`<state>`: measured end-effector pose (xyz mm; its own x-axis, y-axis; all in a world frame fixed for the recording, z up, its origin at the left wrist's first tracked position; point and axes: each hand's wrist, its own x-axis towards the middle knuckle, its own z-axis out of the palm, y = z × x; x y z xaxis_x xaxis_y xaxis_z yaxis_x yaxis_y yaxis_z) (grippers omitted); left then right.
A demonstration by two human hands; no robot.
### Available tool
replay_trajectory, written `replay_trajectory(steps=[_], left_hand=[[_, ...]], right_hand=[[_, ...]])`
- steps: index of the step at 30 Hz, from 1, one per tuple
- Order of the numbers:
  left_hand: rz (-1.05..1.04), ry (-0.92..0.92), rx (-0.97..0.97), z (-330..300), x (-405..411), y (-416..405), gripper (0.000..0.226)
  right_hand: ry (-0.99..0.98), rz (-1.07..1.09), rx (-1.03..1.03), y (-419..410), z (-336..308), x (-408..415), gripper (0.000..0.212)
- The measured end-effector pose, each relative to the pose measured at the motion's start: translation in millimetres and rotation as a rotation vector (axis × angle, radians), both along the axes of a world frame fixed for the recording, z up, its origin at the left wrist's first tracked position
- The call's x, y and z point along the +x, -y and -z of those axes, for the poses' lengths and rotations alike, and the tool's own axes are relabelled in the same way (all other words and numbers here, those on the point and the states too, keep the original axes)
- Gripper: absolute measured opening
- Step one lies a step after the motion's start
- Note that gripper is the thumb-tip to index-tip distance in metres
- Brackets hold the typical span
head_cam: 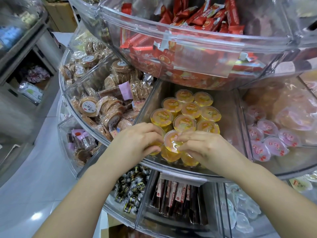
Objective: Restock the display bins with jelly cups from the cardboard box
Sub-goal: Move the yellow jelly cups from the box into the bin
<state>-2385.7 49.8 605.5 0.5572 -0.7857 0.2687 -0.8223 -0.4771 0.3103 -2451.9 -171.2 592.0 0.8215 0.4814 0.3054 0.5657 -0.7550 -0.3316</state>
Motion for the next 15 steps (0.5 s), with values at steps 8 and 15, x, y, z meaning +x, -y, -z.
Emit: replay_trajectory(steps=[8,15], left_hand=[[-0.165,-0.108,-0.263,1,-9,-10,0.021],[-0.584,-0.286,-0.743,11,-62,-59,0.024]], right_hand=[[0.051,0.13,0.135,3,-12,-10,0.023],[-0.05,0.109,0.423,-73,-45,-32,0.011]])
